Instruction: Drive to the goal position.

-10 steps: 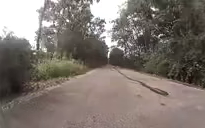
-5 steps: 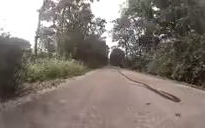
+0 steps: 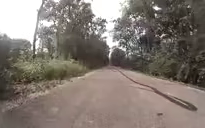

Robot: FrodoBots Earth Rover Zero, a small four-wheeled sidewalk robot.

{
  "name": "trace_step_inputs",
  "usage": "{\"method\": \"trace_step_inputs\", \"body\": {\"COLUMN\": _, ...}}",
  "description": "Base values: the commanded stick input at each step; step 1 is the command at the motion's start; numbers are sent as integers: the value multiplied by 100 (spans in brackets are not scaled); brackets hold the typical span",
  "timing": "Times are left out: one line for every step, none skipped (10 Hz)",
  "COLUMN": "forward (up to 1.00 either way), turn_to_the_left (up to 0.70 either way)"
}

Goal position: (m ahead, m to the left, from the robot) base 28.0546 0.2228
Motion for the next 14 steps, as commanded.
{"method": "trace_step_inputs", "body": {"forward": 70, "turn_to_the_left": 0}}
{"method": "trace_step_inputs", "body": {"forward": 70, "turn_to_the_left": 0}}
{"method": "trace_step_inputs", "body": {"forward": 70, "turn_to_the_left": 0}}
{"method": "trace_step_inputs", "body": {"forward": 70, "turn_to_the_left": 0}}
{"method": "trace_step_inputs", "body": {"forward": 70, "turn_to_the_left": 0}}
{"method": "trace_step_inputs", "body": {"forward": 70, "turn_to_the_left": 0}}
{"method": "trace_step_inputs", "body": {"forward": 70, "turn_to_the_left": 0}}
{"method": "trace_step_inputs", "body": {"forward": 70, "turn_to_the_left": 0}}
{"method": "trace_step_inputs", "body": {"forward": 70, "turn_to_the_left": 0}}
{"method": "trace_step_inputs", "body": {"forward": 70, "turn_to_the_left": 0}}
{"method": "trace_step_inputs", "body": {"forward": 70, "turn_to_the_left": 0}}
{"method": "trace_step_inputs", "body": {"forward": 70, "turn_to_the_left": 0}}
{"method": "trace_step_inputs", "body": {"forward": 70, "turn_to_the_left": 0}}
{"method": "trace_step_inputs", "body": {"forward": 70, "turn_to_the_left": 0}}
